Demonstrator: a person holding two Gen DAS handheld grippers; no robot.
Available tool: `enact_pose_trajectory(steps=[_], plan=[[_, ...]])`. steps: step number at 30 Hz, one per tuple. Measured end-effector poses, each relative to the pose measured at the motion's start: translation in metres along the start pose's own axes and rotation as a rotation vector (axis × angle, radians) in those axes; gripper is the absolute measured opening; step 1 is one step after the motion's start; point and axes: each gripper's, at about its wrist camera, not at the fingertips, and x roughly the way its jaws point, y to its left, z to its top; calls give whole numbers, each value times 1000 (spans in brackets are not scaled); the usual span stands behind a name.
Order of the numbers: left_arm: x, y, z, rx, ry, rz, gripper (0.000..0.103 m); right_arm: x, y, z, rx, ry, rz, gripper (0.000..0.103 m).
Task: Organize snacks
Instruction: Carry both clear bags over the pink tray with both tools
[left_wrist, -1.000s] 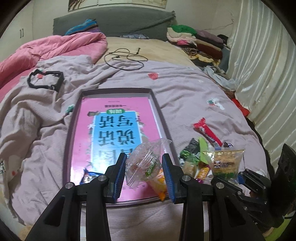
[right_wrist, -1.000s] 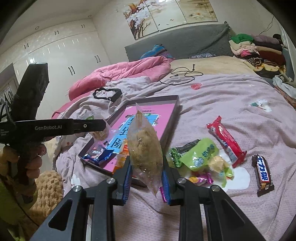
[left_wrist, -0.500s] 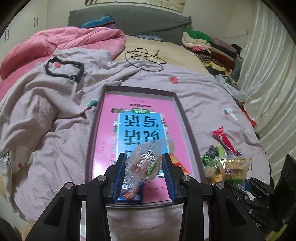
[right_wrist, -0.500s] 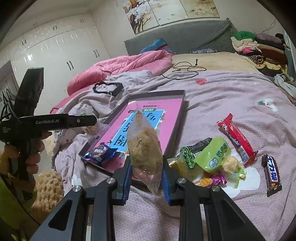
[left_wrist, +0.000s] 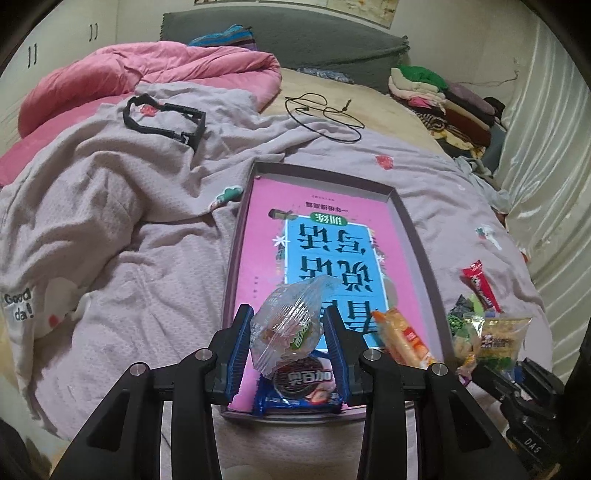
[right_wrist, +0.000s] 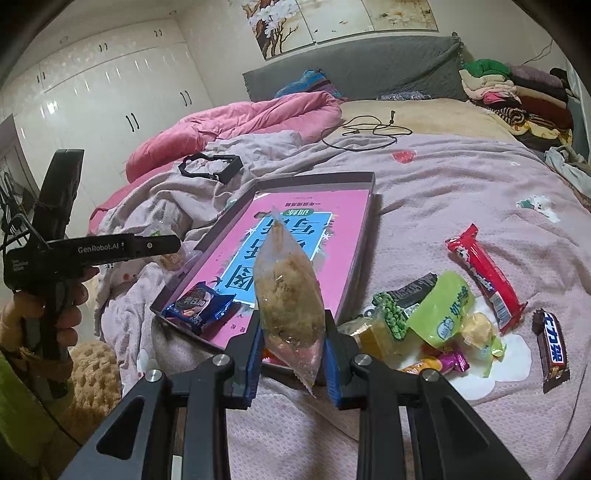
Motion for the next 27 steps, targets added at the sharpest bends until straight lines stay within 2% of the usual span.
enact_pose_trajectory(steps=[8,16,27], plan=[[13,-5,-8,16,24,-30,40,13,6,6,9,24,-35,29],[15,-29,-16,73,29,-86,40,29,5,9,35,64,-94,29],[22,-56,-29,130,61,-126,40,39,4,11,63,80,-99,29]])
